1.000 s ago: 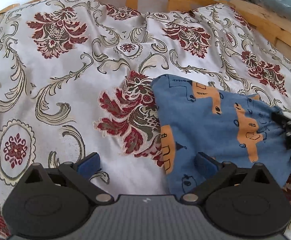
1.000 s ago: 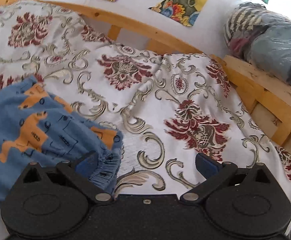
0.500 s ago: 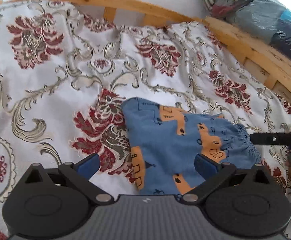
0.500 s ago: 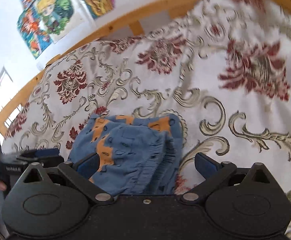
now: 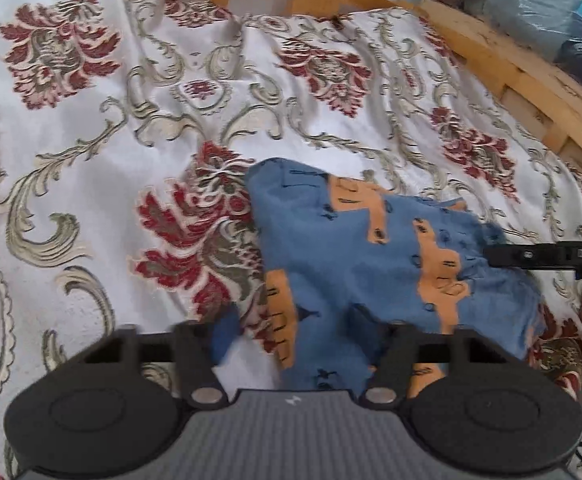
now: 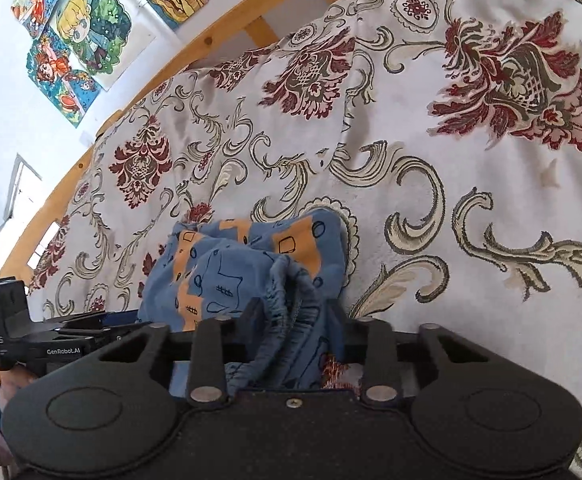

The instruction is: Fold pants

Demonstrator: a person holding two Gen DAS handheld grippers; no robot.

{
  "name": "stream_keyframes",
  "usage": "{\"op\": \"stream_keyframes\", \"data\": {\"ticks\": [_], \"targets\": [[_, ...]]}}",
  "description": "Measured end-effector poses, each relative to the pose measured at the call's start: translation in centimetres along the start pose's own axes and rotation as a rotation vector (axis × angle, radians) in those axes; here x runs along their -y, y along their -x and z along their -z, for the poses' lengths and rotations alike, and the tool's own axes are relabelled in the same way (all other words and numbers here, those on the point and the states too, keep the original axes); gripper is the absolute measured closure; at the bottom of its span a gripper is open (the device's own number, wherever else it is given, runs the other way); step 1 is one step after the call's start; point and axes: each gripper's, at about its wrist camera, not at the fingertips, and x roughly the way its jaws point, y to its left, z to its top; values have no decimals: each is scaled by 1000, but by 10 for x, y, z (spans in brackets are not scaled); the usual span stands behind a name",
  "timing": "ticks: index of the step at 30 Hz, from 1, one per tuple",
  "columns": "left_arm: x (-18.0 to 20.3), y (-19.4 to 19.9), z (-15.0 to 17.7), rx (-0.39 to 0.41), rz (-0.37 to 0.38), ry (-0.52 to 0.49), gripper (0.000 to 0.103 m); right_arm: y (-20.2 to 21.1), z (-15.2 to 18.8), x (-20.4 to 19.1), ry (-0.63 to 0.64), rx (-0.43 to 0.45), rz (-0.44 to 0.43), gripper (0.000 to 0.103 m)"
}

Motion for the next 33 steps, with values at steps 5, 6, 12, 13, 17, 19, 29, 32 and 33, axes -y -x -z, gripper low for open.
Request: {"op": "stream_keyframes", "data": {"ticks": [5, 6, 12, 13, 17, 19, 29, 32, 33], "targets": [[17, 5, -3, 8, -36, -80, 83, 2, 0, -14, 54, 33, 36, 87], [20, 6, -5, 9, -44, -84, 86, 3, 0, -18, 75, 40, 47, 88], [28, 14, -17, 52, -75, -112, 90, 11, -8, -42, 167, 105, 64, 89], [30, 16, -20, 67, -84, -129, 90, 11, -11, -47, 188, 119, 69, 89], [29, 18, -41, 119, -126, -153, 90, 3, -26, -60, 229, 164, 73, 89], [24, 16, -52, 139, -140, -147, 90, -6, -38, -65, 242, 179, 74, 89], [-17, -17, -81, 143, -164, -63, 90, -60, -78, -69, 256, 166, 101, 89], [-22, -24, -75, 128, -168, -54, 90, -69, -76, -67, 260, 147, 122, 89], [-22, -25, -74, 127, -169, -56, 89, -70, -74, -65, 257, 145, 126, 89]]}}
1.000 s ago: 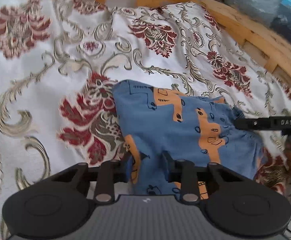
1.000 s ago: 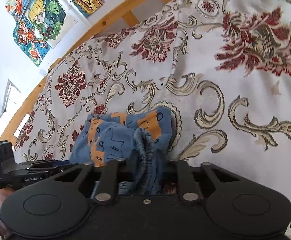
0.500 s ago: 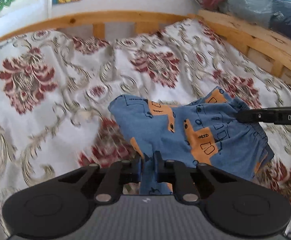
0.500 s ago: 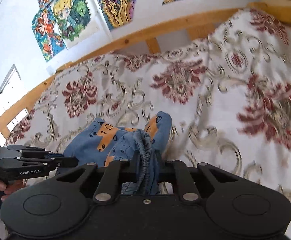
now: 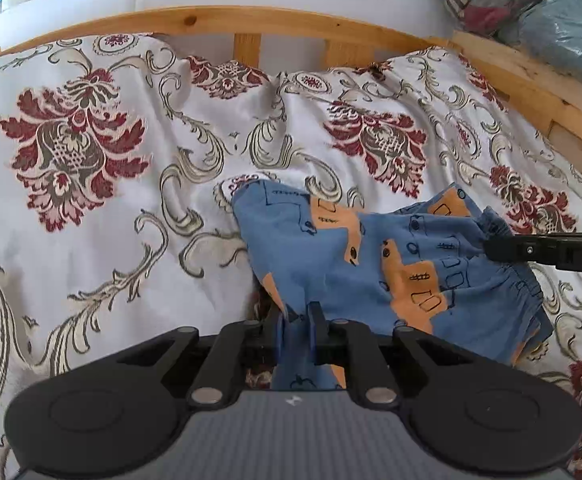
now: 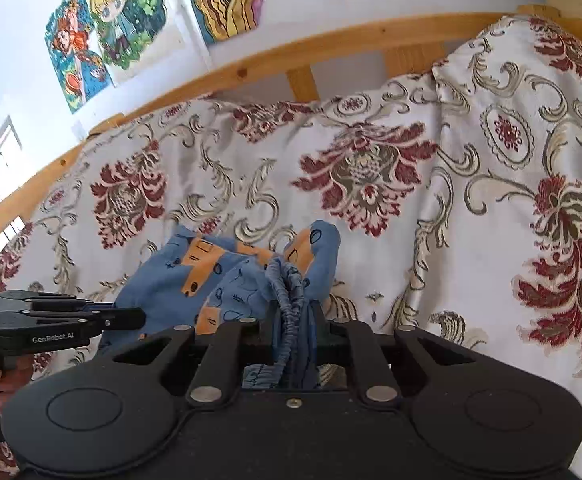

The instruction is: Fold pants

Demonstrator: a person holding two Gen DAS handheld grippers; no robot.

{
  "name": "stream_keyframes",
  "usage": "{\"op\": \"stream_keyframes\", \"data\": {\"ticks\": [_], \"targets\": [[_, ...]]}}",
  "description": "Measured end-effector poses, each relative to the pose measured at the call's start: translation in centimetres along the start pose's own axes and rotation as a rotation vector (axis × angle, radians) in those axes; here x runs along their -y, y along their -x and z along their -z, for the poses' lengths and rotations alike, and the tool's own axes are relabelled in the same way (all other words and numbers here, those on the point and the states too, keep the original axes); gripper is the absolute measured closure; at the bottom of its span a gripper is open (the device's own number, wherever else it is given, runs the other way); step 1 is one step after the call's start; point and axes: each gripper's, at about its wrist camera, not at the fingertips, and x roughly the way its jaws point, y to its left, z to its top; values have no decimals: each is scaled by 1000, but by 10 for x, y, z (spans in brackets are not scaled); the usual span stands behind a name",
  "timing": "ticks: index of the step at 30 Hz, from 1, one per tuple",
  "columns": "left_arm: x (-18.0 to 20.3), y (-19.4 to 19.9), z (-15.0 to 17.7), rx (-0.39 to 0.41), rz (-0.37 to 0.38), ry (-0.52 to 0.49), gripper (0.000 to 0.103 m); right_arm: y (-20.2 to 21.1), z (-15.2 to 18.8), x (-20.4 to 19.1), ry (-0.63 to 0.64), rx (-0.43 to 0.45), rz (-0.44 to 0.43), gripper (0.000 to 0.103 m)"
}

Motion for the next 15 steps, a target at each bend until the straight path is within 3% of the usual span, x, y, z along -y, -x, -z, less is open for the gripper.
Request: {"op": "stream_keyframes", "data": {"ticks": [2, 5, 6, 8, 9, 13, 15], "targets": [[0, 0, 2, -1, 0, -2, 87, 0, 4, 1, -5, -3, 10, 88], [1, 4, 2, -4, -14, 7, 81, 4, 8, -2, 4, 1, 54, 76], [1, 6, 2, -6, -17, 13, 75, 7, 10, -3, 4, 7, 68, 73], [2, 12, 4, -4, -8, 31, 52, 15, 12, -4, -8, 17, 82, 60], [2, 16, 5, 4, -11, 37, 36, 19, 14, -6, -9, 26, 93, 52], [12, 36, 16, 33, -33, 21, 19, 43, 23, -19, -22, 73, 141, 31], [16, 46, 23, 39, -54, 23, 10, 56, 30, -26, -30, 98, 162, 26]]}}
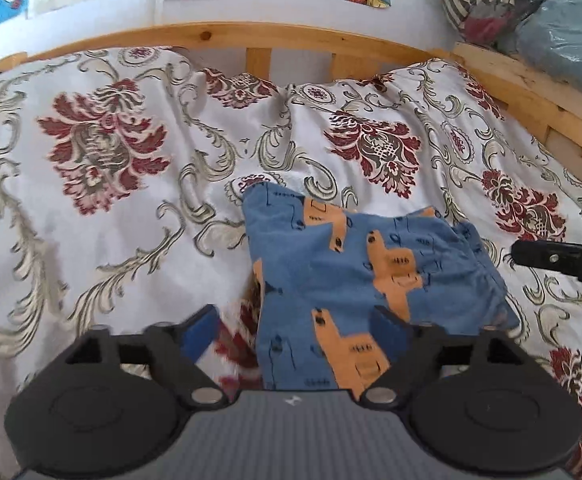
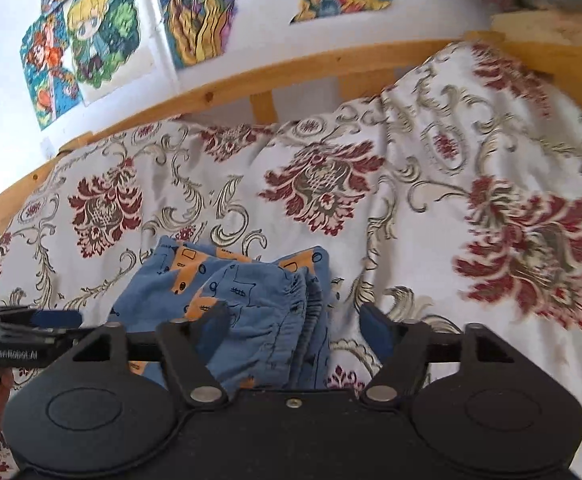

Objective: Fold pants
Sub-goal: 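Open the right gripper and withdraw both grippers from the folded pants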

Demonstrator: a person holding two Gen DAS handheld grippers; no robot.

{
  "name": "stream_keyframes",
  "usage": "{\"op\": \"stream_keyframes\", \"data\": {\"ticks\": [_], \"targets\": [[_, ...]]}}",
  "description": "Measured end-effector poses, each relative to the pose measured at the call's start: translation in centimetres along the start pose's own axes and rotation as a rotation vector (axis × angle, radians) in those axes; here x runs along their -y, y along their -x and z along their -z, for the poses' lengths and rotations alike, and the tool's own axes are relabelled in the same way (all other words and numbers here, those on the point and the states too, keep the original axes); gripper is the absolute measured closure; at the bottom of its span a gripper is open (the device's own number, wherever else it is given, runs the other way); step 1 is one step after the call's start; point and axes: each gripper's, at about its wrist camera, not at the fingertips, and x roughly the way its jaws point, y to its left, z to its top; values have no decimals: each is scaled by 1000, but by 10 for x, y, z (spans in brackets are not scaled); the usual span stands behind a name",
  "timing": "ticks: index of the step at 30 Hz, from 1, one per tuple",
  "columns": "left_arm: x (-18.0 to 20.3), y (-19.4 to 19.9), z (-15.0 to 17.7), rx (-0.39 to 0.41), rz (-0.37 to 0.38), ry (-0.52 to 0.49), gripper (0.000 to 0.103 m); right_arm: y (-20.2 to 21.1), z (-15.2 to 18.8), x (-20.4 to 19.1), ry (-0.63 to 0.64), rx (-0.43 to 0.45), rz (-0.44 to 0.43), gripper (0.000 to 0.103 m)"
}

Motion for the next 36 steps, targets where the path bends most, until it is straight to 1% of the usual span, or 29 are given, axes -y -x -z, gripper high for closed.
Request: {"op": "stream_keyframes", "data": {"ticks": [2, 4, 9, 15, 20, 26, 36], "targets": [[3, 11, 7, 6, -8, 10, 6, 15, 6, -5, 0, 22, 24, 20], [5, 22, 15, 7, -19, 21, 0, 29, 13, -8, -8, 43, 36, 11], [10, 49, 38, 19, -43, 34, 0, 64, 35, -21, -5, 76, 69, 1], [22, 73, 68, 22, -80, 2, 0, 93, 64, -40, 62, 82, 119, 1], [27, 83, 84, 20, -85, -16, 0, 106, 78, -50, 98, 78, 127, 1], [29, 84, 89, 17, -83, -27, 0, 108, 85, -52, 93, 65, 123, 1], [28, 83, 89, 1, -67, -16, 0, 105, 87, -46, 72, 50, 128, 1]]}}
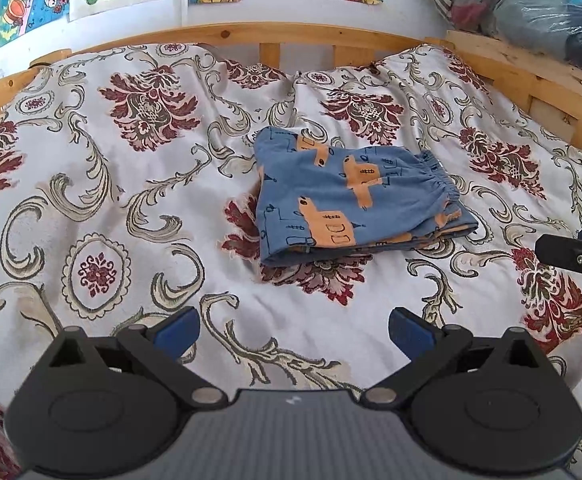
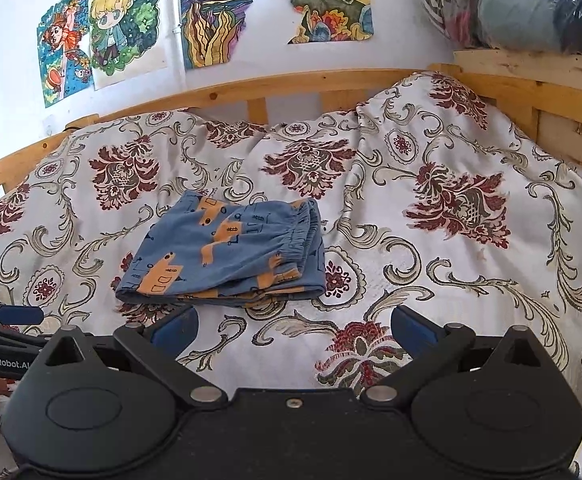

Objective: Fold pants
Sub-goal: 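Open the right gripper and withdraw both grippers from the folded pants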

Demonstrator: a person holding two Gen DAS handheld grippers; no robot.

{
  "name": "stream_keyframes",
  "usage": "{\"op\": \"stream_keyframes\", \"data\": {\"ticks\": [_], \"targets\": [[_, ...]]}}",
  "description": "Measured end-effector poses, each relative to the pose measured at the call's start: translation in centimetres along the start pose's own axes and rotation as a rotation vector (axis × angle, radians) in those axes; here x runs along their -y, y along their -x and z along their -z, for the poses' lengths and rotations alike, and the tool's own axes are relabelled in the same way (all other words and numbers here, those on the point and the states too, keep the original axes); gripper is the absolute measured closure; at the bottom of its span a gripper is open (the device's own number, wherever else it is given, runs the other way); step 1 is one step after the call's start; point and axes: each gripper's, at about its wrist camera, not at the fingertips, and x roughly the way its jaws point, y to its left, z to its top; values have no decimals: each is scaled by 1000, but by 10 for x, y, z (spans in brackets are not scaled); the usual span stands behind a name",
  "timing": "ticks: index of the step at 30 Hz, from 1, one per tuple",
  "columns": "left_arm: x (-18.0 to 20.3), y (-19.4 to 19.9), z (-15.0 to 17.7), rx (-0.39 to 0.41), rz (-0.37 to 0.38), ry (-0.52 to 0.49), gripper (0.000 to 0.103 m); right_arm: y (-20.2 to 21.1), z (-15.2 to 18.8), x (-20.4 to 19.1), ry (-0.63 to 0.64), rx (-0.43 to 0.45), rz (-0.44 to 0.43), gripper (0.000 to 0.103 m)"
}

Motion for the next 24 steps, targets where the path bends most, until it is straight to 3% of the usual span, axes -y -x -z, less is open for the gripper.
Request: {"op": "stream_keyframes", "data": {"ticks": [24], "targets": [[-2, -4, 3, -61, 27, 53, 0, -4, 5, 3, -25, -27, -21, 1]]}}
